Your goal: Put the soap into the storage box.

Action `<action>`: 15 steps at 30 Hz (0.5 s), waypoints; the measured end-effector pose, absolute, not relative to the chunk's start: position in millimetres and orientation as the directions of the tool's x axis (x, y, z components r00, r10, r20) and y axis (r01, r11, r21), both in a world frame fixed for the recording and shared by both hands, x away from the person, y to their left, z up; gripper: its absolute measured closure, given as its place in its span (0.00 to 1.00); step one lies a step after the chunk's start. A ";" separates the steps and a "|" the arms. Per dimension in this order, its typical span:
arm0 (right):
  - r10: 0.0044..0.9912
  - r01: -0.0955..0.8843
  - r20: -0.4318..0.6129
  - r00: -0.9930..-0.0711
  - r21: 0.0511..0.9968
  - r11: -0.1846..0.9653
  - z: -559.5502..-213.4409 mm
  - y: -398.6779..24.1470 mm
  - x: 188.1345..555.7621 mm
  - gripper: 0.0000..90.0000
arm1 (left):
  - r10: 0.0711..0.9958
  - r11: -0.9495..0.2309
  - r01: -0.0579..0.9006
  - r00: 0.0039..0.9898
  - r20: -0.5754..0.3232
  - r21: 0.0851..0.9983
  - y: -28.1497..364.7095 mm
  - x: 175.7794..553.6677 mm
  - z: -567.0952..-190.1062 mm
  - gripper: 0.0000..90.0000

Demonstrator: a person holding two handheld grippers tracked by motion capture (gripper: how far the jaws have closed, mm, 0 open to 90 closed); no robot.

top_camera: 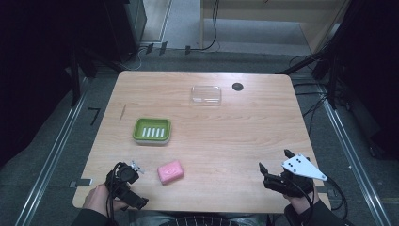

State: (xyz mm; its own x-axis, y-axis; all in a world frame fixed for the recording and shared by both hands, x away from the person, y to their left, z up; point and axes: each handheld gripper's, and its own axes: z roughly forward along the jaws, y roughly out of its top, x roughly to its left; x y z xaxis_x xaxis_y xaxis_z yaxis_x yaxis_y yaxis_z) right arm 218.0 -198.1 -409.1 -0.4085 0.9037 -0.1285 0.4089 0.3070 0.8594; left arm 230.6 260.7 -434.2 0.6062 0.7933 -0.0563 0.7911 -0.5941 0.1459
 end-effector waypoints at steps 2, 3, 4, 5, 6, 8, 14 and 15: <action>0.905 0.411 -0.124 -0.408 0.860 0.303 -409.1 -198.5 218.4 0.15 | 0.790 -0.600 0.789 0.611 -0.059 0.136 260.4 230.9 -434.7 0.00; 0.905 0.411 -0.124 -0.408 0.860 0.303 -409.1 -198.5 218.4 0.15 | 0.790 -0.600 0.789 0.611 -0.059 0.136 260.4 230.9 -434.7 0.00; 0.905 0.412 -0.123 -0.407 0.860 0.302 -408.8 -198.1 218.2 0.15 | 0.789 -0.600 0.788 0.611 -0.060 0.136 260.8 230.8 -434.9 0.00; 0.902 0.408 -0.132 -0.410 0.858 0.311 -408.6 -196.5 218.0 0.15 | 0.787 -0.603 0.785 0.615 -0.059 0.138 261.3 230.9 -434.9 0.00; 0.902 0.410 -0.133 -0.412 0.857 0.313 -408.6 -196.1 218.2 0.15 | 0.780 -0.614 0.778 0.624 -0.053 0.135 261.3 230.7 -435.1 0.00; 0.902 0.412 -0.131 -0.411 0.856 0.312 -408.4 -195.9 218.0 0.15 | 0.778 -0.616 0.776 0.626 -0.051 0.133 261.1 230.6 -435.3 0.00; 0.901 0.409 -0.135 -0.413 0.856 0.315 -408.5 -196.0 216.9 0.15 | 0.763 -0.635 0.761 0.645 -0.048 0.134 255.6 230.9 -434.6 0.00; 0.902 0.409 -0.131 -0.411 0.858 0.311 -408.8 -197.9 217.1 0.15 | 0.752 -0.648 0.751 0.657 -0.045 0.130 252.5 232.8 -434.4 0.00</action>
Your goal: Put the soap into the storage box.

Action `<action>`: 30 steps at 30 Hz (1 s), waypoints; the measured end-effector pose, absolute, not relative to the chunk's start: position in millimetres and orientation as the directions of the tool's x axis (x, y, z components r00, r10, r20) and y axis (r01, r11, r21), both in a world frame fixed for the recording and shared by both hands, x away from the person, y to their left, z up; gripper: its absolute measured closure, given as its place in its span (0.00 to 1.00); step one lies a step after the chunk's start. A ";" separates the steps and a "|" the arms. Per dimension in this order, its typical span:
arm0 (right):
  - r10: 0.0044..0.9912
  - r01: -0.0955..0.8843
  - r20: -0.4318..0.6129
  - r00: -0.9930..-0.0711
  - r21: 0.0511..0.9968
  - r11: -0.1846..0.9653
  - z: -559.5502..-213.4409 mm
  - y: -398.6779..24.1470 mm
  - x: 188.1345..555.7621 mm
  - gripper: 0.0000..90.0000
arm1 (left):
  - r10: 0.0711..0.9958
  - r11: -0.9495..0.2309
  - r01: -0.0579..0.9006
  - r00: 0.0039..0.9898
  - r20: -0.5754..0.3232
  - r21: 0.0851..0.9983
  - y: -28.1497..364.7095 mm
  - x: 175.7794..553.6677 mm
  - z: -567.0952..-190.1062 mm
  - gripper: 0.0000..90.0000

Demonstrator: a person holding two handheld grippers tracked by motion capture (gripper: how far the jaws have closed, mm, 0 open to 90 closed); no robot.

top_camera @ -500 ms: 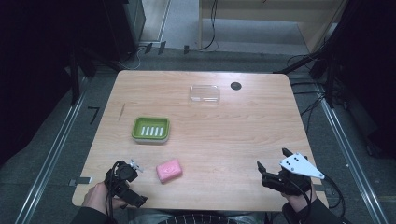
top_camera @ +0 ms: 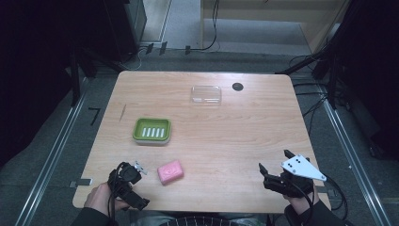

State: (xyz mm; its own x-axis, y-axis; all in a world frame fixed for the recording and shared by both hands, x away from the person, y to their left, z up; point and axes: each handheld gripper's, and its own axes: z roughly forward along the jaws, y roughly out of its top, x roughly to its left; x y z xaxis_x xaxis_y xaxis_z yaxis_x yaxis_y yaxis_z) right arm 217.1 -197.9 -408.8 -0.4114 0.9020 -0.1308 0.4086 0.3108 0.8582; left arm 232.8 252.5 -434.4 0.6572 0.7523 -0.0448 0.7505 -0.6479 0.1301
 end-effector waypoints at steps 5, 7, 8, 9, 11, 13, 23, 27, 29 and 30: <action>0.906 0.413 -0.126 -0.404 0.859 0.303 -409.9 -200.7 216.6 0.15 | 0.739 -0.663 0.737 0.673 -0.040 0.131 245.2 237.7 -435.0 0.00; 0.908 0.416 -0.124 -0.401 0.858 0.301 -410.7 -203.0 216.1 0.15 | 0.727 -0.676 0.725 0.685 -0.039 0.131 240.8 242.2 -435.5 0.00; 0.908 0.416 -0.124 -0.401 0.858 0.301 -410.7 -203.0 216.1 0.15 | 0.727 -0.676 0.725 0.685 -0.039 0.131 240.8 242.2 -435.5 0.00; 0.908 0.415 -0.123 -0.400 0.859 0.299 -411.0 -205.1 215.7 0.15 | 0.722 -0.681 0.720 0.690 -0.038 0.133 238.9 243.6 -435.4 0.00; 0.909 0.416 -0.121 -0.398 0.859 0.296 -411.1 -205.4 215.7 0.15 | 0.716 -0.689 0.713 0.697 -0.034 0.127 235.8 245.2 -434.7 0.00; 0.909 0.416 -0.120 -0.400 0.859 0.296 -411.2 -205.3 216.1 0.15 | 0.708 -0.696 0.705 0.705 -0.035 0.133 233.2 246.8 -434.2 0.00; 0.904 0.413 -0.140 -0.404 0.854 0.317 -408.8 -198.2 213.2 0.15 | 0.666 -0.726 0.664 0.744 -0.056 0.178 221.4 259.0 -432.3 0.00; 0.904 0.416 -0.138 -0.404 0.853 0.316 -409.1 -198.3 213.9 0.15 | 0.652 -0.737 0.650 0.756 -0.061 0.187 216.0 262.7 -430.4 0.00; 0.904 0.416 -0.137 -0.405 0.853 0.316 -409.6 -198.6 215.5 0.15 | 0.643 -0.745 0.641 0.763 -0.059 0.184 210.6 267.1 -431.0 0.00; 0.903 0.417 -0.136 -0.407 0.852 0.317 -409.6 -198.2 215.4 0.15 | 0.639 -0.748 0.638 0.767 -0.060 0.183 208.8 268.8 -431.7 0.00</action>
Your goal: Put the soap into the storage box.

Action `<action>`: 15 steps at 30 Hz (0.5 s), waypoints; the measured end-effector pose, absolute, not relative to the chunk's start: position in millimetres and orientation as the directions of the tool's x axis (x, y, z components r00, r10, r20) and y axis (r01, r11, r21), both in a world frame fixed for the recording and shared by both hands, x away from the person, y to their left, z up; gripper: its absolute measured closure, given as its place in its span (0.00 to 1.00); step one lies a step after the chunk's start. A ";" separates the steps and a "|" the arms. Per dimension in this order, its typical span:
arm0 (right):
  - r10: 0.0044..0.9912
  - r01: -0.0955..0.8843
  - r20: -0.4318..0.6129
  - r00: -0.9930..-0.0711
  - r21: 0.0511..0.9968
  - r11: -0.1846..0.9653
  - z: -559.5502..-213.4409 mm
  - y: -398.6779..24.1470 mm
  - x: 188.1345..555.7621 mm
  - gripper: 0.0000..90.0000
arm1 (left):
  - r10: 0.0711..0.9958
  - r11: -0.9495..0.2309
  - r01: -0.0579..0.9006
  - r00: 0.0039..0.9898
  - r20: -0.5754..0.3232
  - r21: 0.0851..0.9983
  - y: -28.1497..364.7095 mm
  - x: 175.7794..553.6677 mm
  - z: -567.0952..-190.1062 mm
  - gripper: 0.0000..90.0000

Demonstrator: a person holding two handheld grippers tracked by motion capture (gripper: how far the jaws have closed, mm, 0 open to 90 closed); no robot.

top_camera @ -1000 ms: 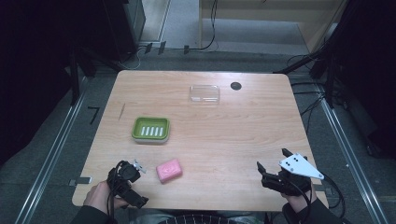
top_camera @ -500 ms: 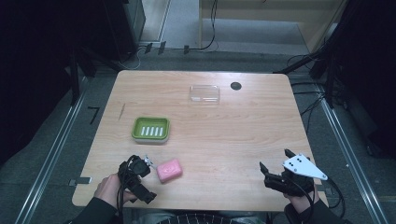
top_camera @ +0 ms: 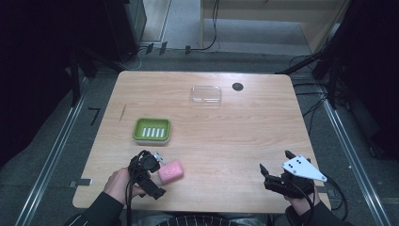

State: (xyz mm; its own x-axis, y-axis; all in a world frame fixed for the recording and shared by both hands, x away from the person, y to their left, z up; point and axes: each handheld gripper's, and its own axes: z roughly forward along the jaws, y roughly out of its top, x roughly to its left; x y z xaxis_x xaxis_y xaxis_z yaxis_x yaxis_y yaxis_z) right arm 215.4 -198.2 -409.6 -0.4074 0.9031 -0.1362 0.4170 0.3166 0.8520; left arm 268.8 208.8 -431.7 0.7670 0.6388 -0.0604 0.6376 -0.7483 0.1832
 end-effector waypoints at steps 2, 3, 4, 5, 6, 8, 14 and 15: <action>0.902 0.416 -0.138 -0.409 0.852 0.319 -409.5 -198.2 215.4 0.15 | 0.637 -0.751 0.636 0.769 -0.059 0.180 207.0 270.1 -432.1 0.00; 0.902 0.416 -0.137 -0.409 0.852 0.318 -409.6 -198.2 215.5 0.15 | 0.632 -0.755 0.631 0.773 -0.057 0.177 205.5 271.2 -432.5 0.00; 0.902 0.417 -0.137 -0.409 0.851 0.318 -409.7 -198.2 215.6 0.15 | 0.631 -0.755 0.630 0.773 -0.063 0.182 204.1 271.8 -433.1 0.00; 0.901 0.417 -0.137 -0.411 0.851 0.319 -409.7 -198.4 215.6 0.15 | 0.624 -0.760 0.624 0.779 -0.062 0.182 202.9 272.4 -432.7 0.00; 0.901 0.417 -0.138 -0.411 0.851 0.321 -409.7 -198.6 215.4 0.15 | 0.616 -0.766 0.615 0.785 -0.058 0.184 199.9 273.0 -431.8 0.00; 0.900 0.417 -0.140 -0.413 0.850 0.323 -409.6 -198.7 215.1 0.15 | 0.609 -0.773 0.608 0.791 -0.057 0.183 198.6 273.3 -431.2 0.00; 0.903 0.418 -0.137 -0.408 0.851 0.318 -409.6 -199.8 214.0 0.15 | 0.585 -0.790 0.585 0.809 -0.058 0.183 192.6 278.6 -432.0 0.00; 0.903 0.418 -0.137 -0.408 0.851 0.318 -409.6 -199.8 214.0 0.15 | 0.585 -0.790 0.585 0.809 -0.058 0.183 192.6 278.6 -432.0 0.00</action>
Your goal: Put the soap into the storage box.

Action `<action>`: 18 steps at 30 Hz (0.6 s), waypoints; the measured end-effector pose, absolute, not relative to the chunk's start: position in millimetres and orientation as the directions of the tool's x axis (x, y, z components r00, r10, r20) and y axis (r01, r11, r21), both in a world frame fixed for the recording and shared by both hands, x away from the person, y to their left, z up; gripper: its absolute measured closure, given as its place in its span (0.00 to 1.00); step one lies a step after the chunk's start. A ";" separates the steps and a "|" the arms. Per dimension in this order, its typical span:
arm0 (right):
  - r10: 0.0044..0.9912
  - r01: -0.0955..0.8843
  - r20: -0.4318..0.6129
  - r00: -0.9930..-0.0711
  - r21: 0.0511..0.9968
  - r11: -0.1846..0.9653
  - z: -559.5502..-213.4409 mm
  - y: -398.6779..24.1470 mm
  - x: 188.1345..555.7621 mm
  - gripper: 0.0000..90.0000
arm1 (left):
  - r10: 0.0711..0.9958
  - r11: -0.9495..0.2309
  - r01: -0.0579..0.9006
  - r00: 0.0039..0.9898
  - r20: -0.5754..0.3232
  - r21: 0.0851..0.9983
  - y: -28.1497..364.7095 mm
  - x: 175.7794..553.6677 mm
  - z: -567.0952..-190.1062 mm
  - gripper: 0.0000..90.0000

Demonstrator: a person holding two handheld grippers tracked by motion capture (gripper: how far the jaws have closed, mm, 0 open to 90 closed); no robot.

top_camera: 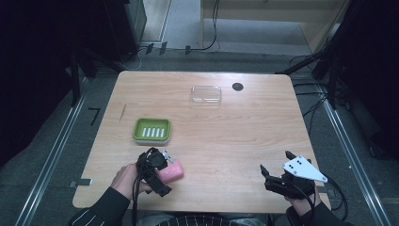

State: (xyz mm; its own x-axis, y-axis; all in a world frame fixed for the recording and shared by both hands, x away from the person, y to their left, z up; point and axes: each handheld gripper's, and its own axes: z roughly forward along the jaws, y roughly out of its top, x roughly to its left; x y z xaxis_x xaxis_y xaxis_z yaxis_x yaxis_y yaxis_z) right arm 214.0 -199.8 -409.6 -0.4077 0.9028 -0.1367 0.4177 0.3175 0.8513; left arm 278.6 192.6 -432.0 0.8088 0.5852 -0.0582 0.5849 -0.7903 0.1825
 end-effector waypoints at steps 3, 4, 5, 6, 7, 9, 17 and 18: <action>0.903 0.418 -0.139 -0.407 0.851 0.319 -409.6 -199.4 214.2 0.15 | 0.584 -0.790 0.583 0.810 -0.056 0.188 189.5 281.9 -432.4 0.00; 0.903 0.418 -0.139 -0.406 0.851 0.319 -409.6 -199.3 214.1 0.15 | 0.578 -0.795 0.577 0.814 -0.053 0.186 189.0 283.2 -432.0 0.00; 0.903 0.419 -0.138 -0.406 0.851 0.319 -409.6 -199.4 214.1 0.15 | 0.581 -0.793 0.580 0.812 -0.053 0.188 188.0 283.7 -431.9 0.00; 0.903 0.419 -0.138 -0.407 0.850 0.318 -409.6 -199.6 214.1 0.15 | 0.577 -0.796 0.575 0.815 -0.050 0.186 187.4 284.6 -432.1 0.00; 0.903 0.418 -0.138 -0.407 0.851 0.318 -409.6 -199.7 214.0 0.15 | 0.576 -0.797 0.574 0.816 -0.050 0.189 186.6 285.1 -432.8 0.00; 0.903 0.417 -0.139 -0.407 0.851 0.319 -409.6 -200.1 213.8 0.15 | 0.571 -0.803 0.569 0.820 -0.048 0.179 184.9 286.5 -433.4 0.00; 0.904 0.417 -0.140 -0.404 0.851 0.318 -409.6 -200.7 213.2 0.15 | 0.565 -0.808 0.563 0.824 -0.044 0.174 177.1 293.9 -436.4 0.00; 0.904 0.417 -0.142 -0.404 0.851 0.320 -409.6 -200.5 213.2 0.15 | 0.561 -0.812 0.558 0.827 -0.039 0.171 175.4 295.5 -437.8 0.00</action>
